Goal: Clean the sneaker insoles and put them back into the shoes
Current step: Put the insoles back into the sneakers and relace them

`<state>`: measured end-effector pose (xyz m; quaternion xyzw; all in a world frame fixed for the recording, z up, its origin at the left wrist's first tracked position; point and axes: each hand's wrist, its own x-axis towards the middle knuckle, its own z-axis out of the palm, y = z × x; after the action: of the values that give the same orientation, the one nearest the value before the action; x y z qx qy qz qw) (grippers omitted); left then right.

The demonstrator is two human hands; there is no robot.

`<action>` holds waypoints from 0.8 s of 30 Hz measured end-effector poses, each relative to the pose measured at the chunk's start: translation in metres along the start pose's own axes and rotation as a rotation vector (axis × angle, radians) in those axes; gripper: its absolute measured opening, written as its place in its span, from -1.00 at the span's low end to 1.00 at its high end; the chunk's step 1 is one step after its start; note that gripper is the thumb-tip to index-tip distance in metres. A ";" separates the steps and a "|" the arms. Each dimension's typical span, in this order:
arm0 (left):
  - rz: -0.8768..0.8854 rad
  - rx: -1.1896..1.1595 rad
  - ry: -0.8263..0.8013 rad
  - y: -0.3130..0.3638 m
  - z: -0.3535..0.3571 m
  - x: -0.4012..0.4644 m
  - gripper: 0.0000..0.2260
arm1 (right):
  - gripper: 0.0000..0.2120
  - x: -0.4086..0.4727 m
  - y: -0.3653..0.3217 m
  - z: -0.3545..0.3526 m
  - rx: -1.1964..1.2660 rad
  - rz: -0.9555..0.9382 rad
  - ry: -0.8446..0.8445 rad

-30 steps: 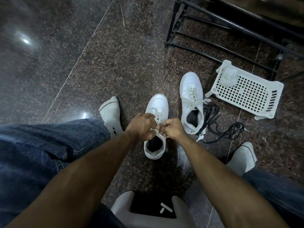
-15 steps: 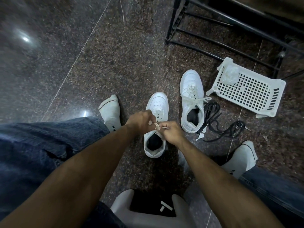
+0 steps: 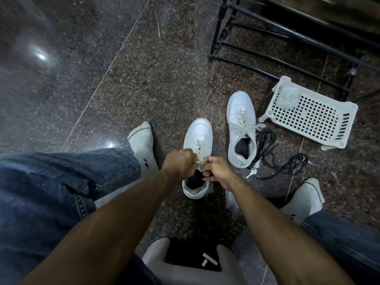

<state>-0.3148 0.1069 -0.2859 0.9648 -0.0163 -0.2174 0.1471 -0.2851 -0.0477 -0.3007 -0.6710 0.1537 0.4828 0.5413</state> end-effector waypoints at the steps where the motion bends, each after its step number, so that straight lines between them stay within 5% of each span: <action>1: 0.001 0.038 -0.060 -0.001 -0.005 0.003 -0.78 | -0.83 0.001 0.000 -0.001 -0.052 -0.038 0.004; 5: -0.021 0.023 -0.288 -0.007 -0.022 0.015 -0.75 | -0.85 0.003 -0.002 -0.010 -0.516 -0.306 0.084; 10: -0.096 0.183 -0.263 -0.015 -0.027 0.015 -0.76 | -0.82 -0.011 -0.014 -0.029 -1.295 -0.338 0.331; 15: -0.183 0.222 -0.213 -0.008 -0.005 0.003 -0.74 | -0.82 -0.015 -0.008 -0.024 -1.384 -0.238 0.319; 18: -0.198 0.163 -0.194 -0.012 0.002 -0.005 -0.74 | -0.79 -0.020 -0.001 -0.025 -1.433 -0.359 0.318; 21: -0.149 0.020 -0.057 -0.012 0.005 -0.019 -0.73 | -0.80 -0.023 0.007 -0.037 -1.408 -0.554 0.406; 24: -0.007 -0.036 0.029 -0.001 0.007 -0.032 -0.74 | -0.75 -0.024 0.008 -0.055 -1.377 -0.495 0.592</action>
<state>-0.3469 0.1092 -0.2790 0.9651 -0.0071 -0.2039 0.1639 -0.2761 -0.1059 -0.2882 -0.9706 -0.1959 0.1364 0.0322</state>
